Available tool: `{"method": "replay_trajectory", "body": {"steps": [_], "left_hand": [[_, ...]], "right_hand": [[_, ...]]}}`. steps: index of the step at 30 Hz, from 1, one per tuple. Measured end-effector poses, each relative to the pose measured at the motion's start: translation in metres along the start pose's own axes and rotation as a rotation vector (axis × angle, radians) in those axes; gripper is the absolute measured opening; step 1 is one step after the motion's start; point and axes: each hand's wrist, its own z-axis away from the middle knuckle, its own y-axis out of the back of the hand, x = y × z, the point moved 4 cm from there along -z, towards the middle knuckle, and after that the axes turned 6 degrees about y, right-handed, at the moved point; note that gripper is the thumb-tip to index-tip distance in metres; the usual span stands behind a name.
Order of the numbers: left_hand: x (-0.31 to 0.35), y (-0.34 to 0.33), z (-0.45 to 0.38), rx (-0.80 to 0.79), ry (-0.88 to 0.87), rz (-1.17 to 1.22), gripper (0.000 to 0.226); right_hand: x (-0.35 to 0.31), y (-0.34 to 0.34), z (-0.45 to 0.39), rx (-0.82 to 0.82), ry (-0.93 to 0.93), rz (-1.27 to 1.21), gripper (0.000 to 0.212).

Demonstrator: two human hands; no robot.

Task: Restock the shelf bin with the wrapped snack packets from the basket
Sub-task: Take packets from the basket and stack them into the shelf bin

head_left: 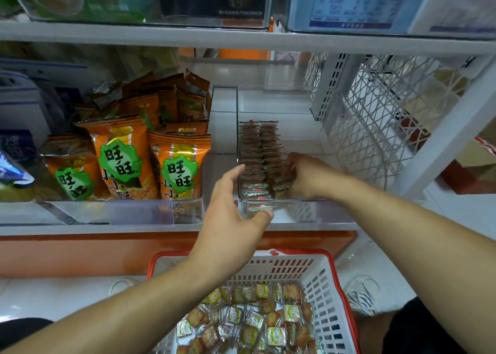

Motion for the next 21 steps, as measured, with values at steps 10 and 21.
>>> {"method": "replay_trajectory", "body": {"steps": [10, 21], "left_hand": [[0.000, 0.003, 0.003, -0.023, 0.002, -0.025, 0.082], [-0.003, 0.005, 0.009, -0.053, -0.006, -0.038, 0.079]], "right_hand": [[-0.008, -0.007, -0.005, -0.076, -0.078, 0.042, 0.065], [-0.013, -0.009, -0.006, -0.062, -0.044, -0.011, 0.054]]}}
